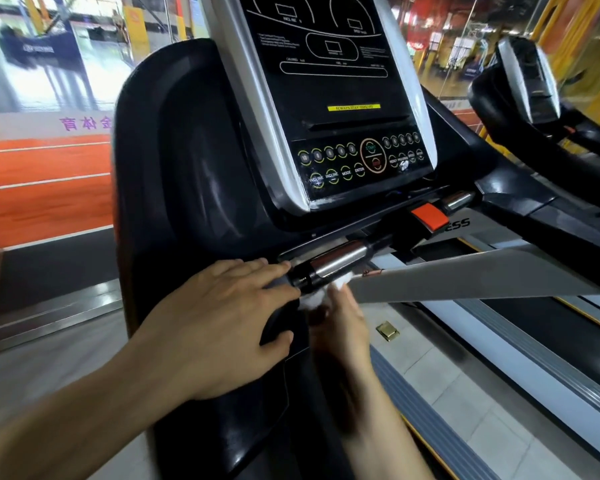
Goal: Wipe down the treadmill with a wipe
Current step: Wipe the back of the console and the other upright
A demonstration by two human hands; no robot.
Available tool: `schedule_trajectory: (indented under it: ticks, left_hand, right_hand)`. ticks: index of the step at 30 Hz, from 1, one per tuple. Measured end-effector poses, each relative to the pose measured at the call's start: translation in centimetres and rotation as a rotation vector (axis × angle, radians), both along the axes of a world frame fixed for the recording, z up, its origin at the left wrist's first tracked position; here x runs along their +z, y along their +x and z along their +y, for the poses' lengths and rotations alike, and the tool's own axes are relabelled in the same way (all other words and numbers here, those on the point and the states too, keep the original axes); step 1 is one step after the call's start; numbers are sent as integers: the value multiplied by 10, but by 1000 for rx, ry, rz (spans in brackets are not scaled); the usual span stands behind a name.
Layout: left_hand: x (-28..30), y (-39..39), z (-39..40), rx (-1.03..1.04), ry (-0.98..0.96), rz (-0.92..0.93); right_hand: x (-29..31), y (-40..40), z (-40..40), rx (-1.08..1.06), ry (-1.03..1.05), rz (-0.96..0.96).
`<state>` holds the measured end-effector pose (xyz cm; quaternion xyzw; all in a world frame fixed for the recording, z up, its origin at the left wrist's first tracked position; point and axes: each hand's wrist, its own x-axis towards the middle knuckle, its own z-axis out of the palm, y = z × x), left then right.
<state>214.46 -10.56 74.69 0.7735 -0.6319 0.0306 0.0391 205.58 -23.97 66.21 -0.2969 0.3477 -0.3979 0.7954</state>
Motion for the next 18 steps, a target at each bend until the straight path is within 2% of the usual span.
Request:
schedule_trajectory:
  ticks: [2,3,5,6,7,9,11,15,18]
  left_hand:
    - [2,0,0,0,-1,16]
    - [3,0,1,0,0,9]
    - [5,0,2,-2,0,-4]
    - [6,-1,2,-4,-3,6]
    - [6,-3,2,-5,-7,18]
    - [7,-3,2,-4,-24,36]
    - [5,-3,3,5,-81,51]
    - [4,-3,5,39,-192,1]
    - [5,8,11,39,-255,-57]
  right_hand:
    - [3,-8,6,119,1,61]
    - [5,-10,0,88,26,71]
    - [10,-9,-24,-120,84,0]
    - [11,-8,-34,-220,31,-17]
    - [8,-7,-40,-292,-99,28]
    - [-6,-4,-39,-370,-502,258]
    - [-17,-6,-39,-355,-865,425]
    - [-11,-9,-41,-114,-1434,562]
    - [-3,-15,-26,81,-1618,573]
